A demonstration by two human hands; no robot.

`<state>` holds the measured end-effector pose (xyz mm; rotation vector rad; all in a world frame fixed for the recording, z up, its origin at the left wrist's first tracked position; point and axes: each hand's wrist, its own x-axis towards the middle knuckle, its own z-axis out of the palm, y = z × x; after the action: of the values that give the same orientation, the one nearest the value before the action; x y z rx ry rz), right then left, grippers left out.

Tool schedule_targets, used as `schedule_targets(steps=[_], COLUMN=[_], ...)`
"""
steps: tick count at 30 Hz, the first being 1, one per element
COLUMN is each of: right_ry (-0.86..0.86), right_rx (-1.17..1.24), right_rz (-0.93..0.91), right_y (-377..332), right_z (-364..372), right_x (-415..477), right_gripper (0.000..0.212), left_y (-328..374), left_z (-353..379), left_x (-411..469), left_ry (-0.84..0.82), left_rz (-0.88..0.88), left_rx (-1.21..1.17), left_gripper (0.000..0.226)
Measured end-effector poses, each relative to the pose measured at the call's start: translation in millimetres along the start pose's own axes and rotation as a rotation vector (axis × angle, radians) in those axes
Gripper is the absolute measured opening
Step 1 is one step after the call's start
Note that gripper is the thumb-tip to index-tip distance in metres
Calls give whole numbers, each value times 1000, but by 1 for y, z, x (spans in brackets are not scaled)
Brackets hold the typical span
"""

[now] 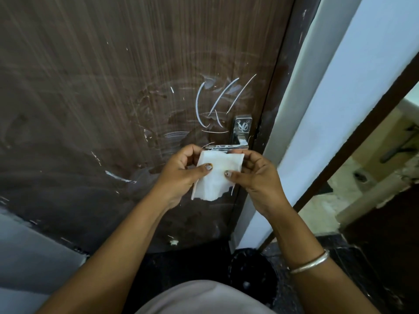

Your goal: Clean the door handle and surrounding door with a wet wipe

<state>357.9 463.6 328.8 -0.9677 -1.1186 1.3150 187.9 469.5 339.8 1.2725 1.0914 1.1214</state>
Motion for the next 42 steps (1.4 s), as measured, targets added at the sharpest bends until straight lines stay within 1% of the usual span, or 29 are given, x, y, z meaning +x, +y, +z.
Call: schedule_targets(steps=[3, 7, 9, 11, 13, 15, 17, 19, 21, 24, 25, 27, 29, 30, 33, 35, 37, 39, 42], right_ry=[41, 13, -9, -15, -4, 9, 7, -10, -5, 3, 14, 30, 21, 15, -49, -100, -62, 8, 49], right_rx=[-36, -49, -79, -110, -146, -138, -60, 22, 45, 14, 10, -8, -47, -84, -270, -397, -471, -472, -486], right_rz=[49, -1, -15, -42, -74, -99, -109, -104, -75, 21, 44, 49, 36, 29, -3, -68, -139, -188, -239], right_y=[4, 6, 7, 9, 11, 12, 12, 13, 14, 14, 13, 13, 13, 14, 15, 15, 15, 14, 14], right_z=[4, 5, 3, 0, -3, -6, -9, -10, -12, -10, -8, -6, -6, -7, -9, -9, -8, -12, -20], right_x=[0, -1, -1, 0, 3, 5, 6, 6, 5, 7, 7, 6, 6, 6, 8, 9, 11, 15, 20], right_gripper=[26, 21, 27, 42, 55, 58, 46, 28, 19, 50, 53, 43, 31, 29, 32, 28, 23, 26, 40], left_y=[-2, -2, -3, -3, -2, -1, -3, -7, -9, -7, -7, -7, -9, -10, -11, -11, -11, -9, -9], left_z=[1, 1, -1, -2, -3, -1, 2, 5, 7, 11, 13, 16, 17, 17, 20, 25, 30, 32, 32], left_x=[1, 4, 5, 6, 8, 8, 9, 10, 11, 11, 10, 10, 11, 12, 14, 16, 17, 17, 20], left_ry=[-24, -12, -19, -47, -71, -72, -25, 8, 30, 51, 50, 52, 62, 65, 59, 53, 47, 24, 8], left_rz=[28, 72, 41, -32, -82, -120, -91, -19, 15, 18, 13, 0, -23, -27, -2, 29, 64, 89, 72], left_rx=[-21, 6, -43, -148, -236, -285, -204, -122, -149, -176, -160, -120, -107, -99, -70, -37, -11, -24, -144], left_gripper=[29, 36, 45, 49, 38, 25, 25, 35, 44, 46, 44, 35, 28, 28, 33, 39, 42, 36, 26])
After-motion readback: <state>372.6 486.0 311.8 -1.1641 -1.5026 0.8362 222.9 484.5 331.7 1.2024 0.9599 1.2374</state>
